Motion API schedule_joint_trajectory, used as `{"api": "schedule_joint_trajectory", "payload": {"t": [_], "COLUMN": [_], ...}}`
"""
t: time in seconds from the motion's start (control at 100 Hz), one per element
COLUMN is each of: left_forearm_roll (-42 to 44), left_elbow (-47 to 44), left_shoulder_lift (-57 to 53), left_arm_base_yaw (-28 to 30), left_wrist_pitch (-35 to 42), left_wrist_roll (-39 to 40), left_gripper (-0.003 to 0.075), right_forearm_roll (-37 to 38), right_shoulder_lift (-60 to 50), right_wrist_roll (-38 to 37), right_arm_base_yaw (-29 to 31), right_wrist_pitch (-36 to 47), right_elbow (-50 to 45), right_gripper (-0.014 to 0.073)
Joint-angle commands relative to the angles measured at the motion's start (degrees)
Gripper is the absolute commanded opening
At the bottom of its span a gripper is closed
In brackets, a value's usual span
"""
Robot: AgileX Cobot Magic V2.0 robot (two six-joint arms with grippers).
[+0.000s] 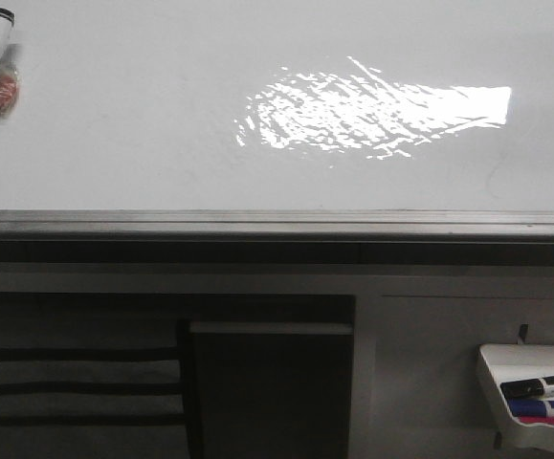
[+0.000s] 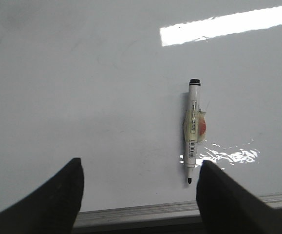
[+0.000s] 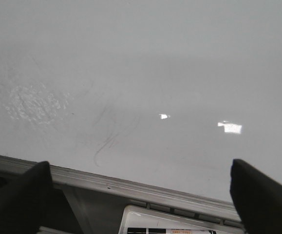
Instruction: Write number 9 on whiteboard
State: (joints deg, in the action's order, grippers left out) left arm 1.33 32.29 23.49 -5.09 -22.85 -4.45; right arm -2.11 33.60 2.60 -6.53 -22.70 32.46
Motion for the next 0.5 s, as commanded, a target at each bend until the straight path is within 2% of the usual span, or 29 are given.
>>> {"api": "schedule_joint_trajectory", "payload": {"t": [0.0, 0.34, 0.49], "left_forearm_roll": [0.04, -1.33, -3.15], "left_elbow": [1.97, 1.84, 2.07], "left_shoulder_lift": [0.73, 0.96, 4.77], "left_arm_base_yaw": [0.23, 0.23, 0.23], "left_wrist_pitch": [3.95, 7.11, 8.42], "left_wrist_roll": [0.20, 0.34, 0.34], "left_gripper": [0.0471, 0.0471, 0.0471], "right_forearm_roll": [0.59, 0.59, 0.59], "right_shoulder_lift": [0.68, 0.68, 0.68], "right_wrist_roll": [0.15, 0.15, 0.15], "right_arm_base_yaw": [0.49, 0.49, 0.49], "right_wrist_pitch": [3.83, 4.06, 4.06], "right_elbow": [2.02, 2.02, 2.02], "right_gripper": [0.0667, 0.0667, 0.0667]}}
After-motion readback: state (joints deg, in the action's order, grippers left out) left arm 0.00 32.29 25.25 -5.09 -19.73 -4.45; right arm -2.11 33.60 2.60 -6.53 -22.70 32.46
